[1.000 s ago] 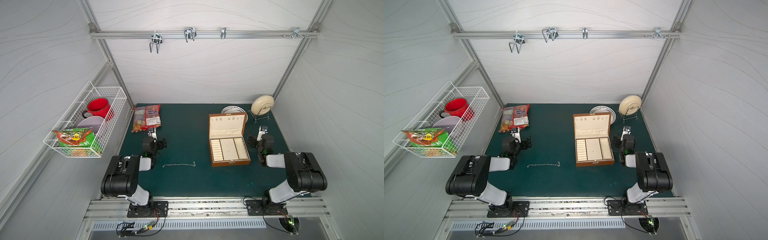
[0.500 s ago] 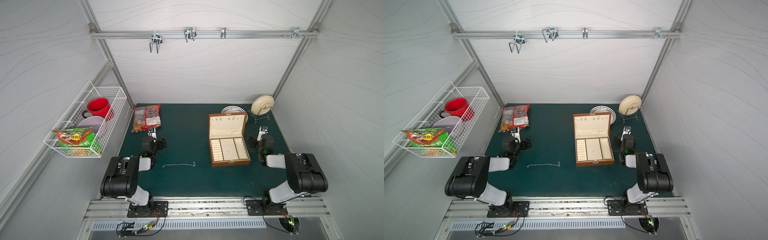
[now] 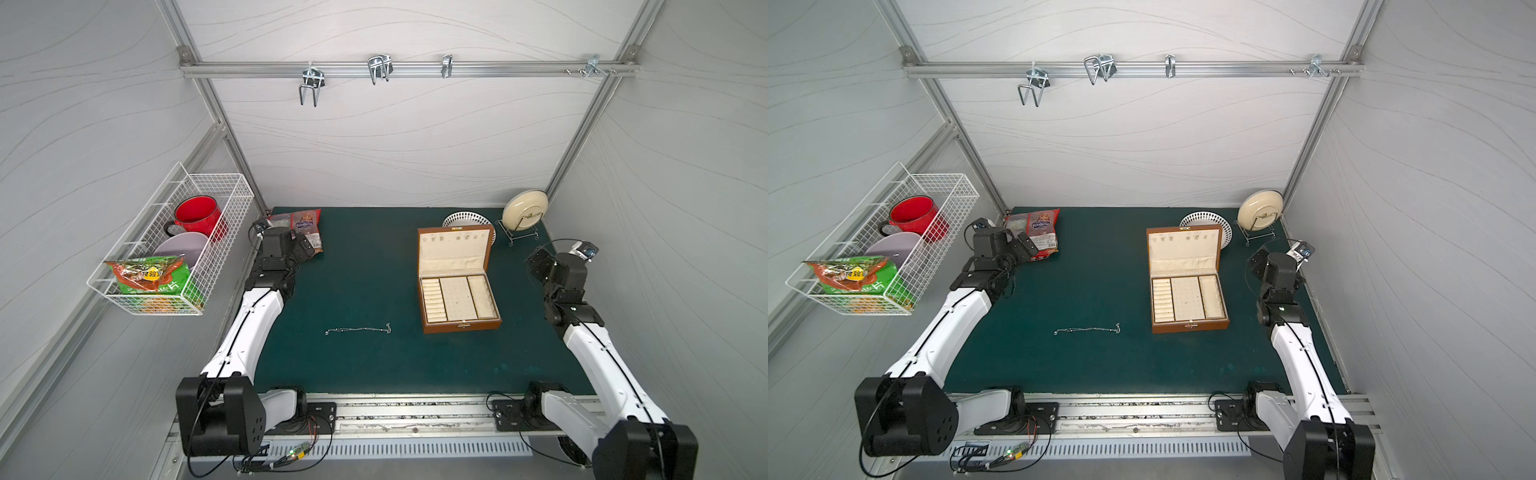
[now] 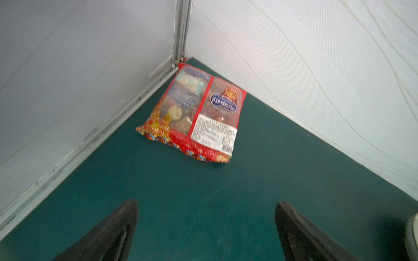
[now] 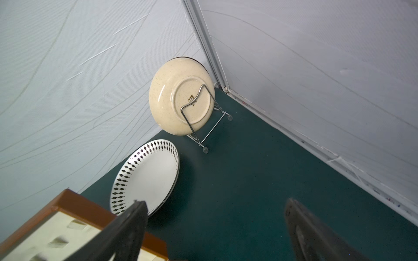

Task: Put jewelry chain into jewelry box
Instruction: Move the jewelry box to the center of the board.

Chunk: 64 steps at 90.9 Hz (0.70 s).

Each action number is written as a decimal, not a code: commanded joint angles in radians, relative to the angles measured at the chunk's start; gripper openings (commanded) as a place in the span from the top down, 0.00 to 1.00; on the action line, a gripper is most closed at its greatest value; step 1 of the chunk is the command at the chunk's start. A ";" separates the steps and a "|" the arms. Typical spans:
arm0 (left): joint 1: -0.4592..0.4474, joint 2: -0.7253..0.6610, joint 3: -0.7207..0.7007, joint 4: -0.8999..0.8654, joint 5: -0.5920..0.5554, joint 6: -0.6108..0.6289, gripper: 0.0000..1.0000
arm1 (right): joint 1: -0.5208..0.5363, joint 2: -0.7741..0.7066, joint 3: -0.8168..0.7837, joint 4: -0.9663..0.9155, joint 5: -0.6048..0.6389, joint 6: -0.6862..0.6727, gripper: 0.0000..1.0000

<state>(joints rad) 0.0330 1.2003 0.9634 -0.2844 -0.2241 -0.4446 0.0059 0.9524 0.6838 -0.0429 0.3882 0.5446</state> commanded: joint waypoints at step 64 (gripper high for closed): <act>-0.324 -0.185 -0.205 -0.253 0.432 -0.214 0.17 | 0.111 0.322 0.107 -0.324 -0.598 -0.060 0.01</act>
<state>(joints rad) -0.1978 0.9489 0.7479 -0.6365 0.1516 -0.5869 0.1085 1.2434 0.7521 -0.3607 -0.0944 0.5312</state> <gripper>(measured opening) 0.829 0.990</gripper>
